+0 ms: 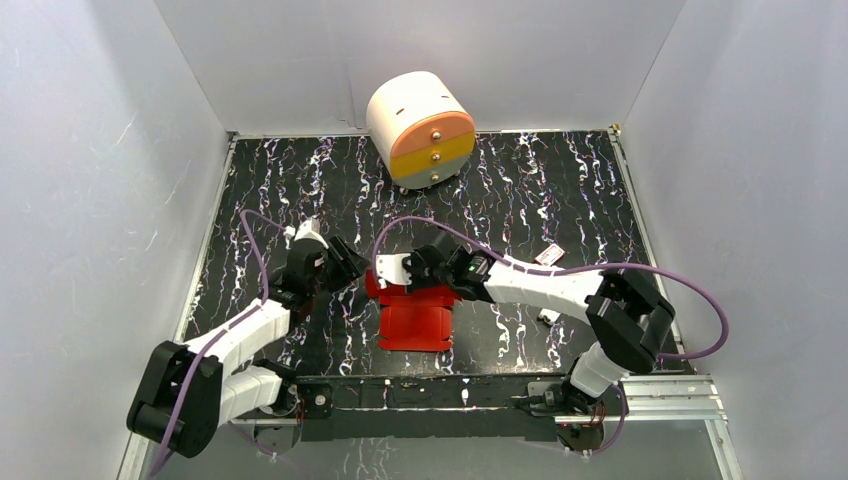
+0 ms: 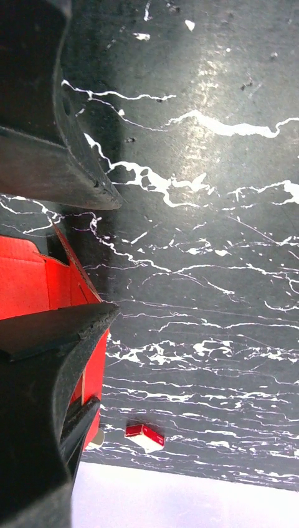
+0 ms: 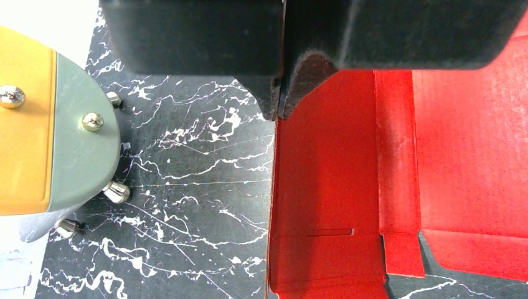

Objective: Fold the paper box

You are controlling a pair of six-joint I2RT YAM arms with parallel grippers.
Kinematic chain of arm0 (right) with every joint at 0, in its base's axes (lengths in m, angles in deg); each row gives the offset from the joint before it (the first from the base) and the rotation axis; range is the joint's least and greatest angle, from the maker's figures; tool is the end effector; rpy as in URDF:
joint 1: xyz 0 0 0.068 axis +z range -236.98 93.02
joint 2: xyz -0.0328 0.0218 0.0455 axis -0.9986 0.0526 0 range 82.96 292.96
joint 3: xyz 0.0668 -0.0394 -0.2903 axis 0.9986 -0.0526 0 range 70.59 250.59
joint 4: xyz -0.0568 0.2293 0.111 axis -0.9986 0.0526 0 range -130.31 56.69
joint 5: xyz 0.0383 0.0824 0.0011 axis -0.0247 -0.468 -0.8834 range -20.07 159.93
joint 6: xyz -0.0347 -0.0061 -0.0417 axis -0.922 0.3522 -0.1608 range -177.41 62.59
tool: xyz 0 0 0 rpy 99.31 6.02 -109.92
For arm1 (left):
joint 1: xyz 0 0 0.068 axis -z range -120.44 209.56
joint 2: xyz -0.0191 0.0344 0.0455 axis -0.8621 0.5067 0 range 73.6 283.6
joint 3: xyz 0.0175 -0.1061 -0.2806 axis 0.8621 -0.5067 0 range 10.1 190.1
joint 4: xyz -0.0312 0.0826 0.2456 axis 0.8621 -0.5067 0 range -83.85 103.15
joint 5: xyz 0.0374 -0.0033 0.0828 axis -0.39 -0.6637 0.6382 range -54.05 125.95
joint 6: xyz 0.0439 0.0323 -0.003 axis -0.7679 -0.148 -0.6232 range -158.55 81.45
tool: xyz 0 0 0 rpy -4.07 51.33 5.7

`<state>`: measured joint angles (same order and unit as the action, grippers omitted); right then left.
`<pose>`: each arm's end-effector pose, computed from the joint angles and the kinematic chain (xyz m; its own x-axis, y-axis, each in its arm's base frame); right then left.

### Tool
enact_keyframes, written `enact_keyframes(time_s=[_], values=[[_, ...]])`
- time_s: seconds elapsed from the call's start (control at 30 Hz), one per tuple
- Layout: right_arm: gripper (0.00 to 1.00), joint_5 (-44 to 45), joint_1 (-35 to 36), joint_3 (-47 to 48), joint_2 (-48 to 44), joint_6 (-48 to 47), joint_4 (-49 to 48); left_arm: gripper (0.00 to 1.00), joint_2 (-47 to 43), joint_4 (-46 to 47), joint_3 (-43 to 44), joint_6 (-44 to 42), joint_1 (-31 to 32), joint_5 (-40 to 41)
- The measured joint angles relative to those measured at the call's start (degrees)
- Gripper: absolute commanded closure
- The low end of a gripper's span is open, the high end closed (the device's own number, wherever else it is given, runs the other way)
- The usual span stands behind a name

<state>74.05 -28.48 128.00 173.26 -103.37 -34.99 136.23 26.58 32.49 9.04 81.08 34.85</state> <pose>0.1831 0.2938 0.2552 0.3654 -0.7759 -0.5142 -0.8030 0.0166 -0.5957 0.1947 -0.0777 0.2112 -0.5656 -0.5705 -0.5955 -0.0518 0.7452 -0.6648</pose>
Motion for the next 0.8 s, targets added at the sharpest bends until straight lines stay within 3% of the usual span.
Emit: enact_keyframes(time_s=[0.8], values=[[0.98,-1.4,-0.7,-5.5,-2.3,-4.2,-7.9,0.44,9.2,7.4,0.3,-3.7,-0.4,-2.5]])
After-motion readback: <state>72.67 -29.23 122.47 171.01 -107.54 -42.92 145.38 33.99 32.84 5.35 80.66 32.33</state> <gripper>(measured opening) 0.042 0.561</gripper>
